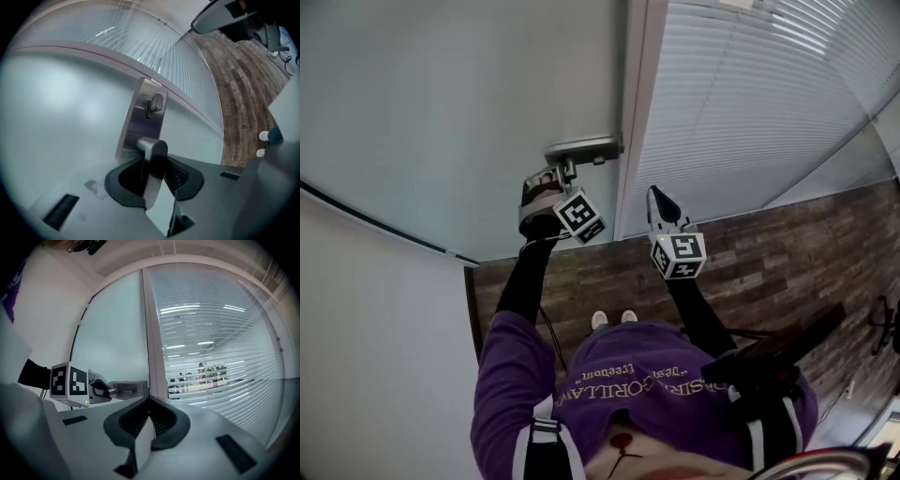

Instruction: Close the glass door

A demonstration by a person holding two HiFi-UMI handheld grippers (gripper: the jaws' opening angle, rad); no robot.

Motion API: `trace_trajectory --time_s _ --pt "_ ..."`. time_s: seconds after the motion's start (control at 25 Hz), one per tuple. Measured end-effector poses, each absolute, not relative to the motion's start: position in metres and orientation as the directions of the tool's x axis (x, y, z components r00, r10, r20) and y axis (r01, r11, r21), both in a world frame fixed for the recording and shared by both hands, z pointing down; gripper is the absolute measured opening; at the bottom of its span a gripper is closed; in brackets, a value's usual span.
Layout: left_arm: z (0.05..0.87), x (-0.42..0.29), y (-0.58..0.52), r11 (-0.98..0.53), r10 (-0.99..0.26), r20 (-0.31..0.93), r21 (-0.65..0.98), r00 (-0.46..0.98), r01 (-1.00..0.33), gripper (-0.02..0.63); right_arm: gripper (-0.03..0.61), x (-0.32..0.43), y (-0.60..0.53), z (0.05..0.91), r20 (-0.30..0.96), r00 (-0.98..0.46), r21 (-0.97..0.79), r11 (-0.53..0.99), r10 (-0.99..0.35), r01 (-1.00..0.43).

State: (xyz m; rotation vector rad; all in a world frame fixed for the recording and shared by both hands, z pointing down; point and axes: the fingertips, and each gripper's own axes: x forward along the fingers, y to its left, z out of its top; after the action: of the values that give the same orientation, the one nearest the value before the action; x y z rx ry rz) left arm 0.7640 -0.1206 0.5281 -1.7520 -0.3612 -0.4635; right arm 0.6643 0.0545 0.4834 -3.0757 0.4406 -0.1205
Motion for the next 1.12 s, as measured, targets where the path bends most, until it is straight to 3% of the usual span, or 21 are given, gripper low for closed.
trace_trajectory --time_s 0.6,1.12 --pt "0.526 0.795 -0.115 -0.246 0.019 0.440 -0.868 0.898 0.431 0.095 -0.009 0.687 0.062 0.490 0.087 0.964 -0.039 -0.968 -0.252 -0.250" --pt "0.533 0.802 -0.120 -0.290 -0.001 0.481 -0.840 0.877 0.460 0.106 -0.009 0.678 0.064 0.495 0.089 0.968 -0.043 -0.972 -0.235 -0.232"
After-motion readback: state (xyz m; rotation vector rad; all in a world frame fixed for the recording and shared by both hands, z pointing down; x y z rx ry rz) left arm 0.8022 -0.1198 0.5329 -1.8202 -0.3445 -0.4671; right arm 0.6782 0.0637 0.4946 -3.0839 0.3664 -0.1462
